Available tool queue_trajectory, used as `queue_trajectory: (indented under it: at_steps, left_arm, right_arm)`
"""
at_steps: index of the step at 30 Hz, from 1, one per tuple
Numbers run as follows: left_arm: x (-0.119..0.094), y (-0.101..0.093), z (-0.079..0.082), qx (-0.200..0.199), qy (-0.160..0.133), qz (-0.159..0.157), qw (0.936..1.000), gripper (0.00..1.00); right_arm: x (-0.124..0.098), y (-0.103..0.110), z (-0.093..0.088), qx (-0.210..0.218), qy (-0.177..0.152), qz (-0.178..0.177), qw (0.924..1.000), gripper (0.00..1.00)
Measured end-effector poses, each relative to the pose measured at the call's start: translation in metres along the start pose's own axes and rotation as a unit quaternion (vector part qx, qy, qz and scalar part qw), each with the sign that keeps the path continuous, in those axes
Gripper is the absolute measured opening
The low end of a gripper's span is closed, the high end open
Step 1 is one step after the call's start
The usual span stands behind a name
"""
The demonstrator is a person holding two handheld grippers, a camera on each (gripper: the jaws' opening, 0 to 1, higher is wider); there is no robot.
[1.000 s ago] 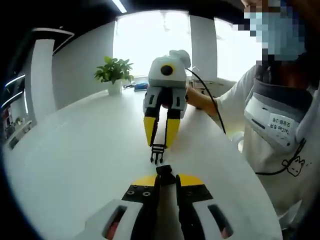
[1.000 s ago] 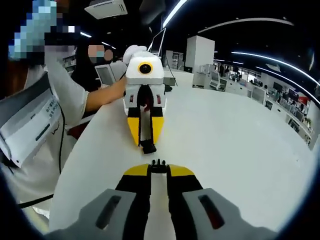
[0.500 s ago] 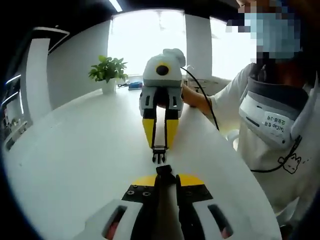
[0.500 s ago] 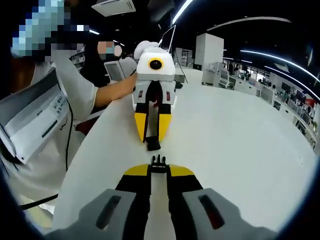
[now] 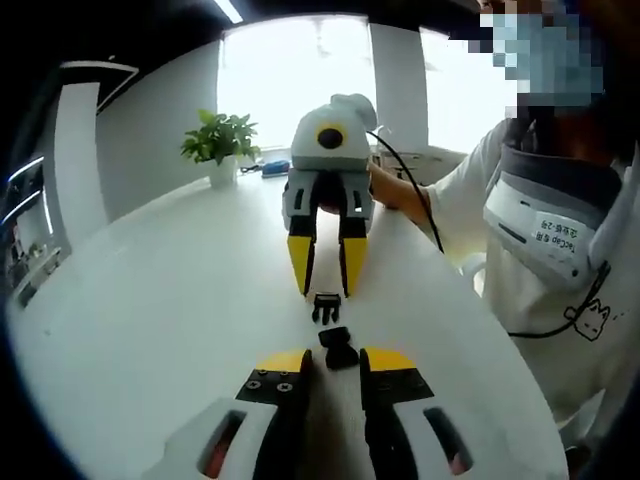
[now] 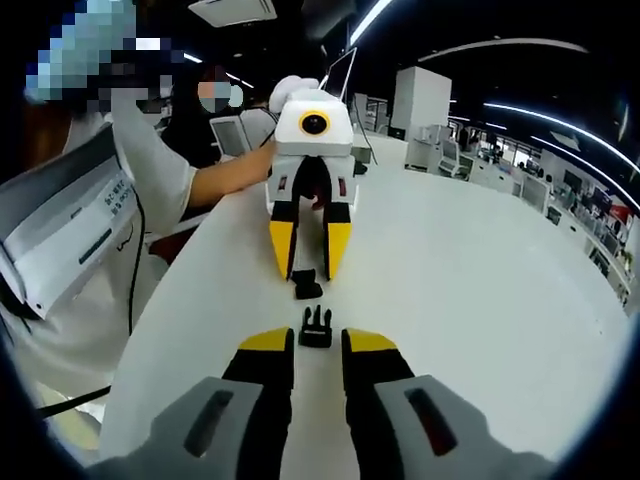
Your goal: Snap the two parts of the plastic buckle together until the buckle closes and remains connected.
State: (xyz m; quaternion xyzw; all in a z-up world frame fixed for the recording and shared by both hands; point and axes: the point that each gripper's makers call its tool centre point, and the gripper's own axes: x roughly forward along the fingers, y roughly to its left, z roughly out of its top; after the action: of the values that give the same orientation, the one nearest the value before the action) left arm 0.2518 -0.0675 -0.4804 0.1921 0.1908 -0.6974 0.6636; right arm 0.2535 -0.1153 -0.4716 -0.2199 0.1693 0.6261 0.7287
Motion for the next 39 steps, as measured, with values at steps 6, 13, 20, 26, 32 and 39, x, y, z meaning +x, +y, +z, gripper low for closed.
queue_trajectory:
  at_steps: [6,13,20,26,32,39]
  left_arm:
    - [-0.001,0.004,-0.001,-0.006,0.002,0.01,0.9999,0.18]
    - [0.0,0.004,-0.002,-0.014,0.0,0.009,0.9999,0.15]
    - [0.003,0.005,-0.001,-0.02,-0.003,0.011,0.9997,0.11]
    - [0.004,0.008,-0.001,-0.028,-0.004,0.022,0.9994,0.11]
    - [0.001,0.024,0.0,-0.063,-0.016,0.06,0.9961,0.11]
    - [-0.003,0.049,-0.001,-0.092,-0.02,0.133,0.9866,0.11]
  right_arm:
    - [0.0,0.0,-0.002,0.002,0.005,-0.001,1.0,0.17]
    - [0.0,-0.003,-0.003,0.009,0.009,-0.006,0.9999,0.11]
    - [0.002,-0.006,-0.002,0.017,0.008,-0.007,0.9998,0.11]
    - [0.0,-0.011,-0.002,0.02,0.008,-0.017,0.9996,0.11]
    - [-0.002,-0.02,-0.001,0.029,-0.001,-0.036,0.999,0.11]
    - [-0.006,-0.034,0.008,0.057,-0.046,-0.064,0.9952,0.0]
